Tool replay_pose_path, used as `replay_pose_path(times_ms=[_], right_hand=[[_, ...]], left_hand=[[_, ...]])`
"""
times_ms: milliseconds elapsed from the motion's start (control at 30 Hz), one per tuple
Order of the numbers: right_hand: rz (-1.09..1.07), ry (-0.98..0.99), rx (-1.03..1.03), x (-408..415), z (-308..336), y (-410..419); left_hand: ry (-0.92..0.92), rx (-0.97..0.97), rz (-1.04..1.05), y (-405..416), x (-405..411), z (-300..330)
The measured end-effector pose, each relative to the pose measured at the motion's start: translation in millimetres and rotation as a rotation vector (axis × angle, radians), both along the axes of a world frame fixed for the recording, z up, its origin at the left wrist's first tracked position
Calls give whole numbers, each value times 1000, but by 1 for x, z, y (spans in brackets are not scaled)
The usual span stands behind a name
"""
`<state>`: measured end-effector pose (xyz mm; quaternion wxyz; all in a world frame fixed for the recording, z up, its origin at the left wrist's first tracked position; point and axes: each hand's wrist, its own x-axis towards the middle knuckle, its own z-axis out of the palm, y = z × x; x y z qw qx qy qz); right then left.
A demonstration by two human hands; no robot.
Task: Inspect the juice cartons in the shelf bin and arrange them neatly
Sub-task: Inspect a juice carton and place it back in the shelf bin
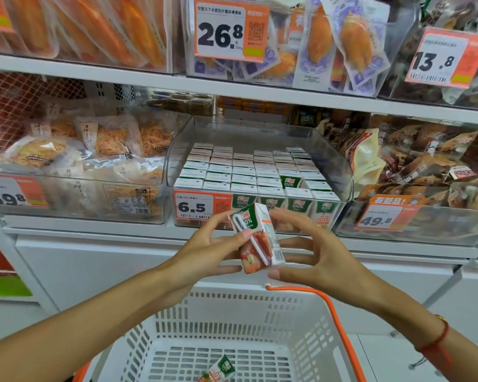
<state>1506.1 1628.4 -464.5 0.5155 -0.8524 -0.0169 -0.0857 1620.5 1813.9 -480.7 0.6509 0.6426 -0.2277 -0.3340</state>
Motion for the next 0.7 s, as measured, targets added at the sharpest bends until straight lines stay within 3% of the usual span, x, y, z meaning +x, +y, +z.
replay_pose_path(times_ms=[167, 333, 567, 700], right_hand=[[-76, -50, -9, 0, 0, 0], [-154, -58, 35, 3, -2, 6], [-213, 200, 236, 4, -2, 1], [-227, 228, 272, 5, -1, 1]], left_hand=[[145, 47, -24, -1, 6, 4], [242, 214, -142, 1, 7, 1], [375, 373, -265, 0, 9, -1], [401, 364, -267, 0, 11, 0]])
